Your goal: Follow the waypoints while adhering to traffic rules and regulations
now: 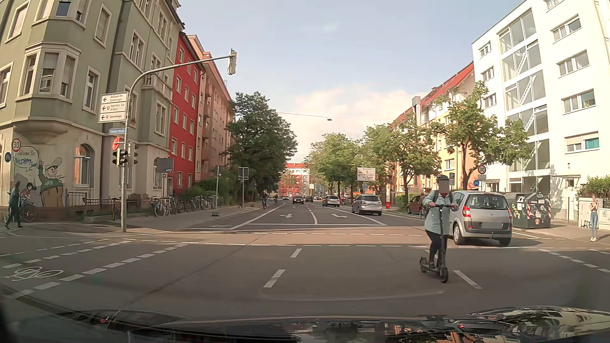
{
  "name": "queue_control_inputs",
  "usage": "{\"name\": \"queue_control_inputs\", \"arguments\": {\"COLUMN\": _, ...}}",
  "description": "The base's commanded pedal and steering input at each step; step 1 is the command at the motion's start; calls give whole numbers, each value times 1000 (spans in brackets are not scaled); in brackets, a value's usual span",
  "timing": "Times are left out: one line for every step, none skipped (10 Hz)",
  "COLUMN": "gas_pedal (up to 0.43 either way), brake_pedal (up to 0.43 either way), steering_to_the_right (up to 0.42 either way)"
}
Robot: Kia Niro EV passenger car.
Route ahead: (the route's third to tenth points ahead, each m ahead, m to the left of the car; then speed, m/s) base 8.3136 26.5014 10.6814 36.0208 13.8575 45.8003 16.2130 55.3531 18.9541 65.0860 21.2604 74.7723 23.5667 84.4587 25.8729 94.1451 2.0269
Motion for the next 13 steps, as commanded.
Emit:
{"name": "queue_control_inputs", "arguments": {"gas_pedal": 441, "brake_pedal": 0, "steering_to_the_right": -779}}
{"name": "queue_control_inputs", "arguments": {"gas_pedal": 441, "brake_pedal": 0, "steering_to_the_right": -802}}
{"name": "queue_control_inputs", "arguments": {"gas_pedal": 441, "brake_pedal": 0, "steering_to_the_right": -810}}
{"name": "queue_control_inputs", "arguments": {"gas_pedal": 441, "brake_pedal": 0, "steering_to_the_right": -814}}
{"name": "queue_control_inputs", "arguments": {"gas_pedal": 441, "brake_pedal": 0, "steering_to_the_right": -815}}
{"name": "queue_control_inputs", "arguments": {"gas_pedal": 441, "brake_pedal": 0, "steering_to_the_right": -815}}
{"name": "queue_control_inputs", "arguments": {"gas_pedal": 441, "brake_pedal": 0, "steering_to_the_right": -811}}
{"name": "queue_control_inputs", "arguments": {"gas_pedal": 429, "brake_pedal": 0, "steering_to_the_right": -802}}
{"name": "queue_control_inputs", "arguments": {"gas_pedal": 421, "brake_pedal": 0, "steering_to_the_right": -780}}
{"name": "queue_control_inputs", "arguments": {"gas_pedal": 398, "brake_pedal": 0, "steering_to_the_right": -751}}
{"name": "queue_control_inputs", "arguments": {"gas_pedal": 378, "brake_pedal": 0, "steering_to_the_right": -709}}
{"name": "queue_control_inputs", "arguments": {"gas_pedal": 370, "brake_pedal": 0, "steering_to_the_right": -680}}
{"name": "queue_control_inputs", "arguments": {"gas_pedal": 370, "brake_pedal": 0, "steering_to_the_right": -626}}
